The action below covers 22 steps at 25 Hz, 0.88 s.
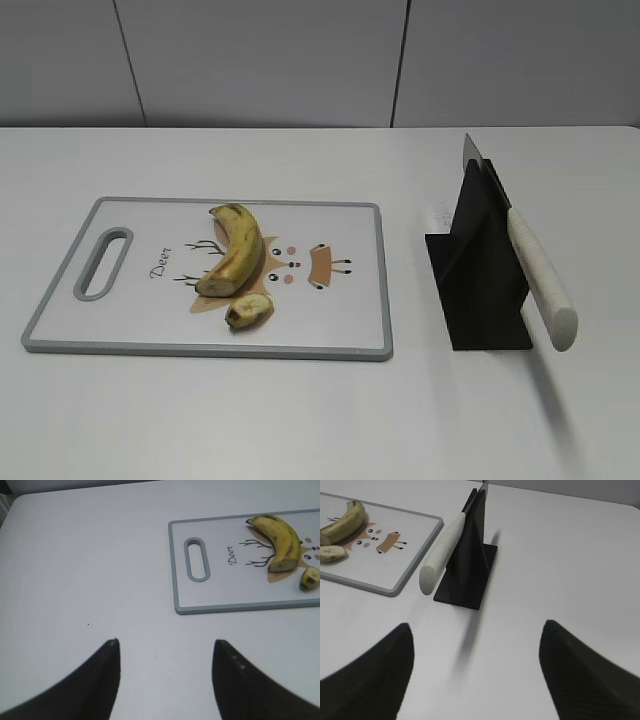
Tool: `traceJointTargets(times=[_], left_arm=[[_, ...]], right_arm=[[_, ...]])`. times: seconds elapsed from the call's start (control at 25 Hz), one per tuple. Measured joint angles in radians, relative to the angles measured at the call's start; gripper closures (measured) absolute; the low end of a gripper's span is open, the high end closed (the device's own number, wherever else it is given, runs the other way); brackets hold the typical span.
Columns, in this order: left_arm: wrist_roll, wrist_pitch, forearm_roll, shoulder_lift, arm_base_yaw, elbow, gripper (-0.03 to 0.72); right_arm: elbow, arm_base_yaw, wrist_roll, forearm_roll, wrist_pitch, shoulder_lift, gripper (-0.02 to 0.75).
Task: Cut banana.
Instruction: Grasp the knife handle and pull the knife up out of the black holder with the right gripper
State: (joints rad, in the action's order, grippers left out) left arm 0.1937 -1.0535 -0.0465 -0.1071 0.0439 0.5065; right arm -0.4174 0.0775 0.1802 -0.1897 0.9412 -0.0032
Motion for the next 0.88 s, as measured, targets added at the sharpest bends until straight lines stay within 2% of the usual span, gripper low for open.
traceJointTargets(times=[0.88], left_arm=[[0.0,0.0,0.0,0.0,0.0,0.0,0.122]], right_arm=[[-0.012,0.0,-0.023,0.0,-0.001,0.005,0.148]])
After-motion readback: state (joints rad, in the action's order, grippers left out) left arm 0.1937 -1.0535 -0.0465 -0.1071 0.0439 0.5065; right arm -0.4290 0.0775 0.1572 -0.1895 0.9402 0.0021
